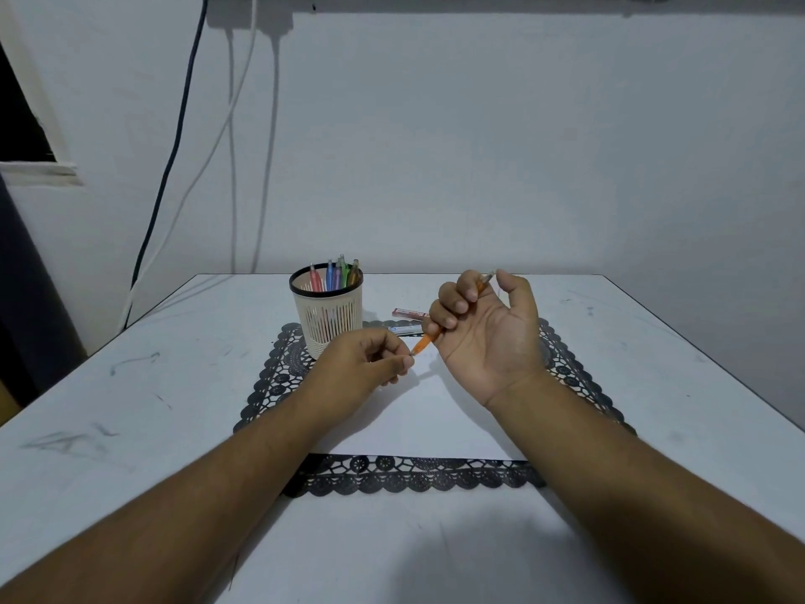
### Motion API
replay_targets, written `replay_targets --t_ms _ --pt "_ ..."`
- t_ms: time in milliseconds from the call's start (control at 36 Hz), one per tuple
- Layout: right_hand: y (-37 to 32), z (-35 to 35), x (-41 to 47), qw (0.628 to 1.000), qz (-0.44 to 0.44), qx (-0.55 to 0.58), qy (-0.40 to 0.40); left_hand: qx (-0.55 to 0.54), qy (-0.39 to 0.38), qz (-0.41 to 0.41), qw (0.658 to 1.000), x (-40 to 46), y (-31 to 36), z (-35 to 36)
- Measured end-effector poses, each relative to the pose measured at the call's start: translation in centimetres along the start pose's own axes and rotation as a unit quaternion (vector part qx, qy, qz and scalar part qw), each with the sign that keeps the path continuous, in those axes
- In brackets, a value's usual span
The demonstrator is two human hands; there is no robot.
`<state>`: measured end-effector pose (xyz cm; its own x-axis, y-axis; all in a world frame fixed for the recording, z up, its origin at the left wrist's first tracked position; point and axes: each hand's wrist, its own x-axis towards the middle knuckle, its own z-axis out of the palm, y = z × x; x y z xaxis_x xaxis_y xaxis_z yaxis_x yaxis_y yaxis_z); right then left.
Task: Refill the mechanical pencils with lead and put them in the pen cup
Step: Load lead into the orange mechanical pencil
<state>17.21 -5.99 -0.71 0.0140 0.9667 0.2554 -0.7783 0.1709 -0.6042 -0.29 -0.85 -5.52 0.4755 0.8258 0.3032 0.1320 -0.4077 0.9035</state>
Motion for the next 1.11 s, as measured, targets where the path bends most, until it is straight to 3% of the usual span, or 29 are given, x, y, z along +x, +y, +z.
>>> replay_targets --t_ms 1111 --pt "-0.43 -0.27 -0.07 1.000 -0.002 0.001 -0.029 -0.003 0.000 0.002 1.000 -0.11 0.57 -0.27"
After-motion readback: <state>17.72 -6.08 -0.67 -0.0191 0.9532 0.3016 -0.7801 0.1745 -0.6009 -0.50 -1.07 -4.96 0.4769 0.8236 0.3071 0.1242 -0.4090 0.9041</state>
